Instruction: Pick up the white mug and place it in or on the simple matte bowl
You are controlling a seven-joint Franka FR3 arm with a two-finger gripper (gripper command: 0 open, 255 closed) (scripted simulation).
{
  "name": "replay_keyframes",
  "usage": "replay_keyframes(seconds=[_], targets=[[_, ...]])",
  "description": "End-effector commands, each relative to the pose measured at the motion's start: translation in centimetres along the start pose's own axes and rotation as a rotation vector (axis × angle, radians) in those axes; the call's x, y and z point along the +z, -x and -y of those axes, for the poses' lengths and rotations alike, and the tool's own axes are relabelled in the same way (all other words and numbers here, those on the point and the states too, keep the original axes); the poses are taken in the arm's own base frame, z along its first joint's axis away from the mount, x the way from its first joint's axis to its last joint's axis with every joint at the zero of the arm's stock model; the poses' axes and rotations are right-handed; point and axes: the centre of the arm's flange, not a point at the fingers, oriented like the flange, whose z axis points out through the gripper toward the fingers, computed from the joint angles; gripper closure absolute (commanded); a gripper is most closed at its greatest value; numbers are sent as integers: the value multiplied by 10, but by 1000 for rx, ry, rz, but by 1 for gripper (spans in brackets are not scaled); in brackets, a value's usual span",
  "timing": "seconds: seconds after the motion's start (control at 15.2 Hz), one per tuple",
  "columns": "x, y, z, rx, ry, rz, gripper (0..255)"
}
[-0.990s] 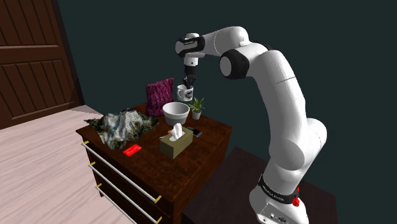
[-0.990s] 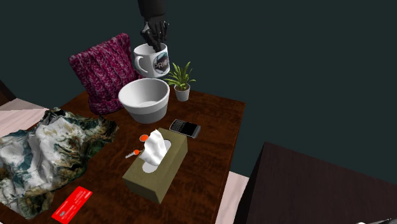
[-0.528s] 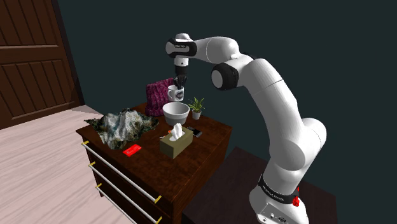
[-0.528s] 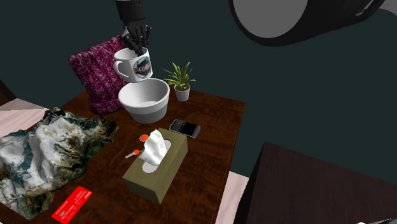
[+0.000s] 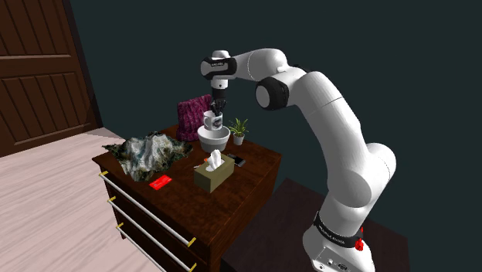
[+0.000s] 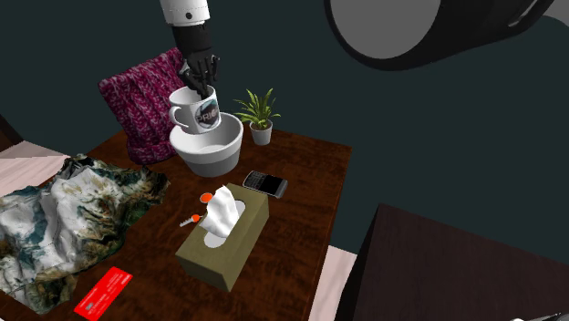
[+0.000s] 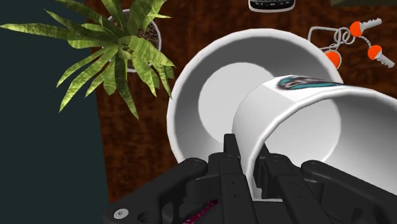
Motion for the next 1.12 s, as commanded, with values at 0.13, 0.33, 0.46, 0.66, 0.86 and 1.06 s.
replay_keyframes(seconds=[0.13, 0.33, 0.46, 0.66, 0.86, 1.06], targets=[[20, -1, -2, 0, 0, -1, 255], [30, -2, -2, 0, 0, -1, 255], [30, -2, -2, 0, 0, -1, 255], [30, -2, -2, 0, 0, -1, 255], [30, -2, -2, 0, 0, -1, 0], [30, -2, -2, 0, 0, -1, 0]])
